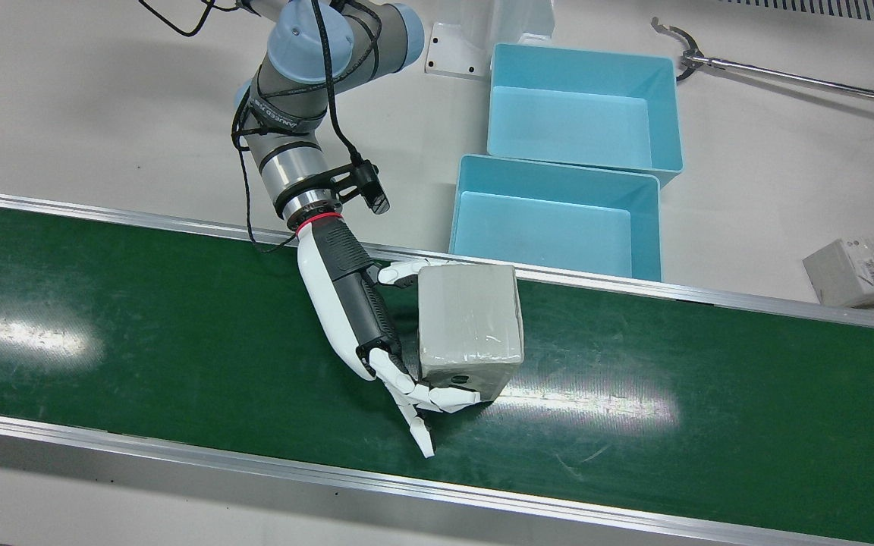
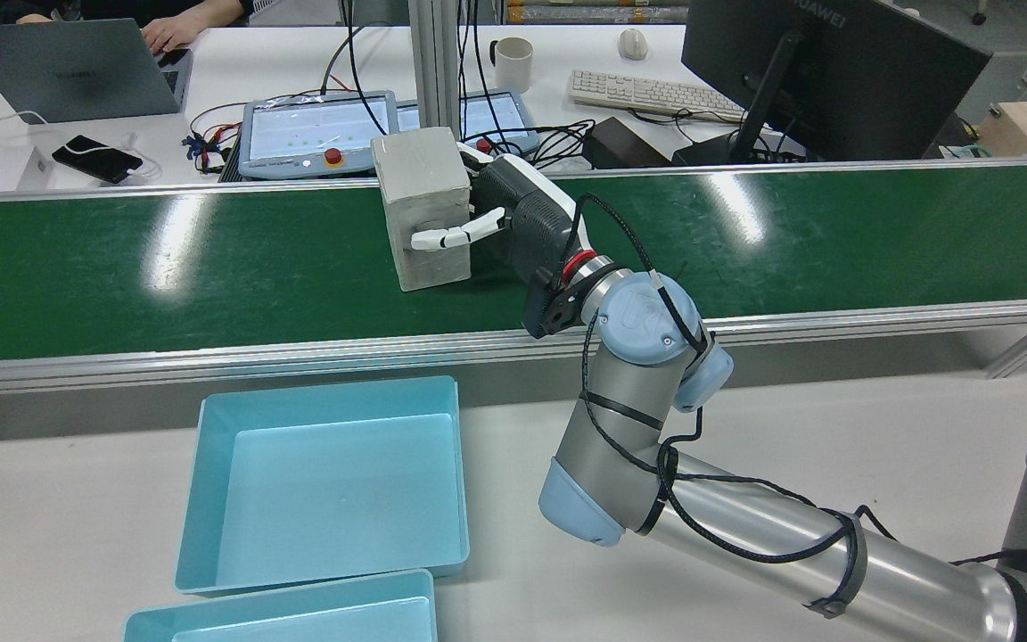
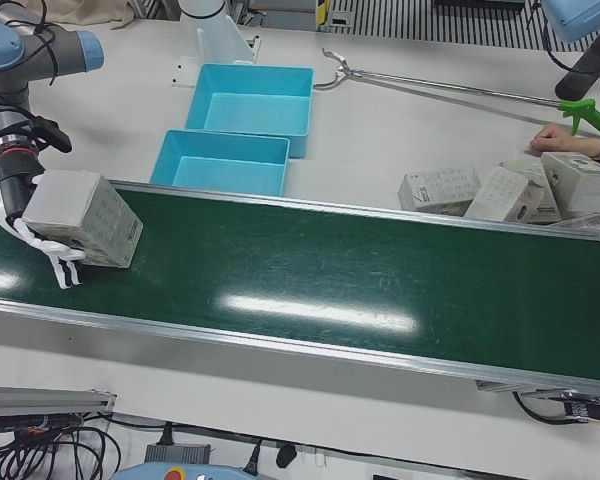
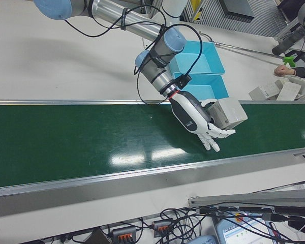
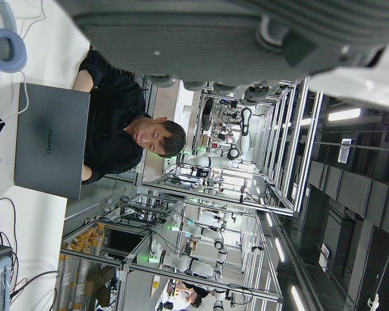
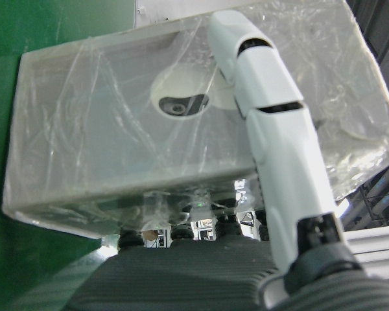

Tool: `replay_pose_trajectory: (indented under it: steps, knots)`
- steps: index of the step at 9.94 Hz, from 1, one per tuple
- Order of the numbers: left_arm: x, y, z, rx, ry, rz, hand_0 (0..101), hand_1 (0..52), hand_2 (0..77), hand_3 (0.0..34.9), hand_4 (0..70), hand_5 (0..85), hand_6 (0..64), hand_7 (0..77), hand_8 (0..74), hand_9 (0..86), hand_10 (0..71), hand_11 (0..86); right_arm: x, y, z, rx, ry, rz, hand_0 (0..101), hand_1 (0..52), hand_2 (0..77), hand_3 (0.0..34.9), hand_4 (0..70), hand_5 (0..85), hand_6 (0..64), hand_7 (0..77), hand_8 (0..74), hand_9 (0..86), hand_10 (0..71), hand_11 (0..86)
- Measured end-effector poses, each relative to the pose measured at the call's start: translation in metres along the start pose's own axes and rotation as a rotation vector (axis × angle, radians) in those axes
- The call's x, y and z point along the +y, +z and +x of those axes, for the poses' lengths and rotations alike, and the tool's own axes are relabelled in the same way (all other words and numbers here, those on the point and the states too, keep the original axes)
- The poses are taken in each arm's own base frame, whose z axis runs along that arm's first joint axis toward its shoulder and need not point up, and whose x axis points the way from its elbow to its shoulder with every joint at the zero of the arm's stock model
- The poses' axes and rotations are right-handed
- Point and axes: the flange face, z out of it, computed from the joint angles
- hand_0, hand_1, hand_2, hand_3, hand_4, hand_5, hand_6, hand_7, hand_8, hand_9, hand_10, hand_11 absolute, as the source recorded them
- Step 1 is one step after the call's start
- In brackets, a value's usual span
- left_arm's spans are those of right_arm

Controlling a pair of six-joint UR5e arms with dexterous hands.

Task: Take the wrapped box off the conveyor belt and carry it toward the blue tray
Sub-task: 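Lift the white box off the belt and carry it over the blue tray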

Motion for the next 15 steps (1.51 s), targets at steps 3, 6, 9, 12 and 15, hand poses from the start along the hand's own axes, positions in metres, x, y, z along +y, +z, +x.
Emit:
replay_pose_trajectory:
  steps: [3, 6, 9, 12, 15]
  knots:
    - [0.0, 0.0, 0.0, 0.0, 0.0, 0.0, 0, 0.0, 1.1, 0.0, 0.0, 0.5, 0.0, 0.5, 0.5, 0.5, 0.5, 0.0, 0.005, 0.01, 0.002, -0.023, -0.005, 0.005, 57, 25.1, 21.3, 14.5, 18.0, 25.1, 11.4, 32.7, 2.2, 7.6, 3.3, 6.5]
    - [0.0, 0.0, 0.0, 0.0, 0.0, 0.0, 0, 0.0, 1.1, 0.0, 0.0, 1.1, 0.0, 0.5, 0.5, 0.5, 0.5, 0.0, 0.027, 0.008, 0.0, -0.021, 0.002, -0.011, 55, 18.5, 26.2, 3.5, 32.7, 41.5, 22.4, 45.3, 25.1, 29.5, 10.9, 26.7]
    - [0.0, 0.0, 0.0, 0.0, 0.0, 0.0, 0, 0.0, 1.1, 0.0, 0.0, 0.5, 0.0, 0.5, 0.5, 0.5, 0.5, 0.0, 0.087, -0.032, -0.007, -0.008, 0.021, -0.057, 54, 18.5, 26.2, 0.9, 40.9, 47.5, 31.6, 55.1, 41.5, 44.2, 28.4, 45.8]
    - [0.0, 0.0, 0.0, 0.0, 0.0, 0.0, 0, 0.0, 1.1, 0.0, 0.0, 0.5, 0.0, 0.5, 0.5, 0.5, 0.5, 0.5, 0.117, -0.079, 0.042, 0.055, 0.02, -0.098, 49, 3.8, 32.7, 0.9, 39.3, 56.7, 40.9, 61.1, 51.3, 61.6, 43.6, 63.8]
    - [0.0, 0.0, 0.0, 0.0, 0.0, 0.0, 0, 0.0, 0.5, 0.0, 0.0, 0.5, 0.0, 0.5, 0.5, 0.0, 0.5, 0.0, 0.117, -0.108, 0.103, 0.09, -0.005, -0.078, 49, 3.8, 32.7, 1.0, 39.8, 81.3, 54.0, 76.9, 63.3, 80.2, 60.0, 83.4]
